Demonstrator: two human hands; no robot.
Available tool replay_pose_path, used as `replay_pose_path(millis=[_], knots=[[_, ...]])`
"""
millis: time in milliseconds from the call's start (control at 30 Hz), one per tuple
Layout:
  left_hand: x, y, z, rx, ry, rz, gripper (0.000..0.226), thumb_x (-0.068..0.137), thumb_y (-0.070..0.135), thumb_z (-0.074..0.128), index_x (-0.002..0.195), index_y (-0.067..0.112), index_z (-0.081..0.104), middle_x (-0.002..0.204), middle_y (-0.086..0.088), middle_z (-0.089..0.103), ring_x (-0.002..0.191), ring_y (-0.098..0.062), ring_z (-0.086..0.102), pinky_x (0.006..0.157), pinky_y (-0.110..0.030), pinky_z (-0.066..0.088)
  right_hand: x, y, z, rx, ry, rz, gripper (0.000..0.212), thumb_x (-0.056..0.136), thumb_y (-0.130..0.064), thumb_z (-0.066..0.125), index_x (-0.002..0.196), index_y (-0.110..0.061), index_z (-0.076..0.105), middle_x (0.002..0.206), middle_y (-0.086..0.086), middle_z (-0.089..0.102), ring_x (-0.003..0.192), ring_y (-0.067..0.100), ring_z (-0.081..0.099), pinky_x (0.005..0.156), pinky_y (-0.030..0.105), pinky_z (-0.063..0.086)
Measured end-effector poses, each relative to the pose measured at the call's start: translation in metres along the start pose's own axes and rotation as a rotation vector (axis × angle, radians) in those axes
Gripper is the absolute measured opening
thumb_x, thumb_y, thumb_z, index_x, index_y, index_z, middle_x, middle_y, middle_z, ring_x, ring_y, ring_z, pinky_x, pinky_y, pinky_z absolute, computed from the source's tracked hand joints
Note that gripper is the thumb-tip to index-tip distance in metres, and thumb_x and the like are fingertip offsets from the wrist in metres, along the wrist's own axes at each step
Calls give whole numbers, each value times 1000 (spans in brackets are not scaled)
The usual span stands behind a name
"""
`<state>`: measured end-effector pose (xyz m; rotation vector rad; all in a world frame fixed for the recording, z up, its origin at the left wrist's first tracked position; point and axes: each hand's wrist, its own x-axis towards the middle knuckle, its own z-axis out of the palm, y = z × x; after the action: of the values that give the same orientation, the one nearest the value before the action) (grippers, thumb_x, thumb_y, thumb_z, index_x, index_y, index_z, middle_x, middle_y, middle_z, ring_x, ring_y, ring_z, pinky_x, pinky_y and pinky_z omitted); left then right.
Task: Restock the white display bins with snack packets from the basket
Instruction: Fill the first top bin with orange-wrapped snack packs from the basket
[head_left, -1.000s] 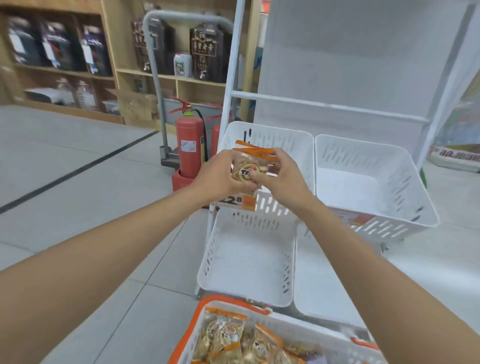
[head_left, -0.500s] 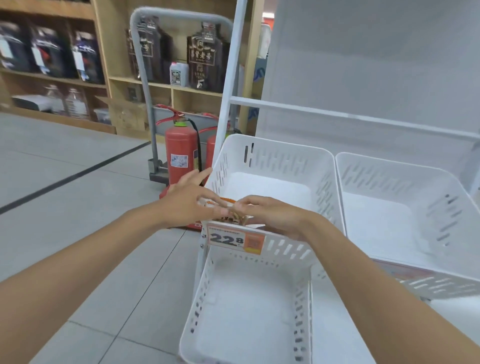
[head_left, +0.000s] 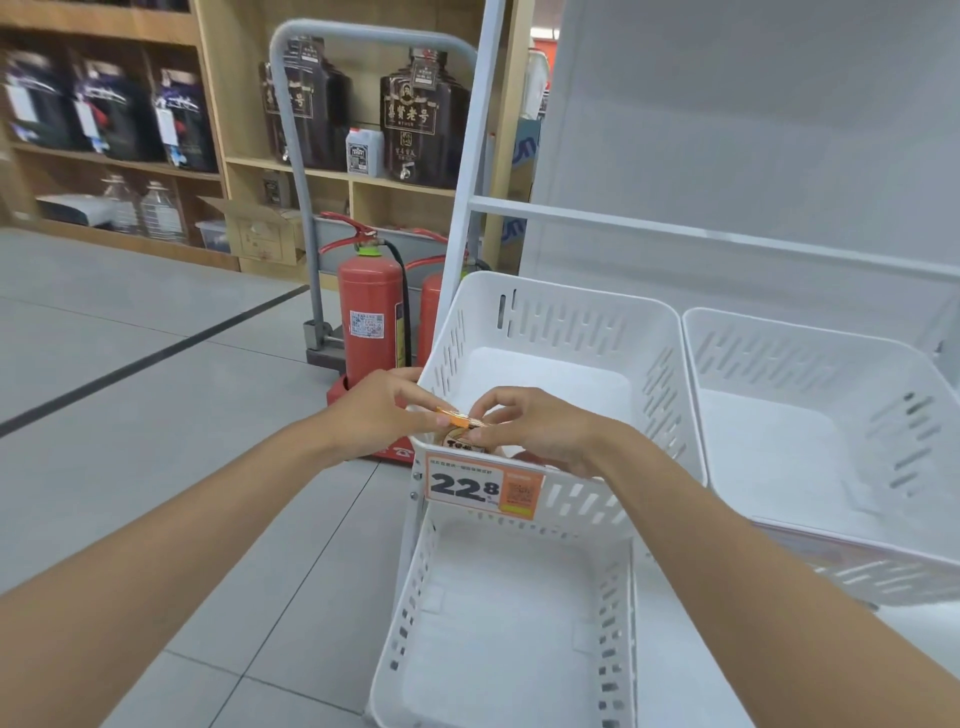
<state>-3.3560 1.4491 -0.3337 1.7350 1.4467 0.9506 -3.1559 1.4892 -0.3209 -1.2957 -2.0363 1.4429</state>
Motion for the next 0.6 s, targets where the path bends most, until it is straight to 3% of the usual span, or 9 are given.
replay_pose_path(millis=[133,233,300,367,467,600], knots=[[5,1,4,-40,41,-53,13,86,25,73,96,23,80,114,8,64,113,-16,54,96,-38,50,4,-3,3,-28,90,-26,16,84,-12,74,95,-15,62,105,8,70,88,20,65,83,39,55],[8,1,4,-47,30,-75,22,86,40,69,87,22,81,120,5,67,119,-17,55,105,-47,46,-1,-4,2,-36,-7,38,33,84,-40,72,105,-18,61,113,0,66,104,18,60,83,33,52],[8,1,1,-22,11,-96,15,87,33,71,87,23,81,119,5,67,117,-16,57,103,-46,48,-3,-2,0,-40,-20,84,48,89,-57,57,123,-24,56,127,-5,55,118,16,50,88,30,45],[8,0,-3,38,-39,-104,10,83,24,76,93,24,80,120,6,65,116,-17,55,99,-41,51,-2,3,-3,-67,17,90,50,95,-57,46,134,-26,51,132,-10,47,121,14,44,94,31,41],[7,2,0,142,-53,-74,21,80,21,80,99,28,75,125,9,56,119,-16,50,95,-35,51,0,9,-3,-244,-41,126,43,92,-58,50,128,-34,56,134,-8,53,122,16,46,108,36,35],[8,1,7,102,-47,-71,10,82,26,77,92,24,78,129,9,52,124,-15,48,103,-45,47,1,12,-1,-255,-97,144,45,87,-62,56,126,-40,54,134,-6,54,123,15,47,99,31,34]])
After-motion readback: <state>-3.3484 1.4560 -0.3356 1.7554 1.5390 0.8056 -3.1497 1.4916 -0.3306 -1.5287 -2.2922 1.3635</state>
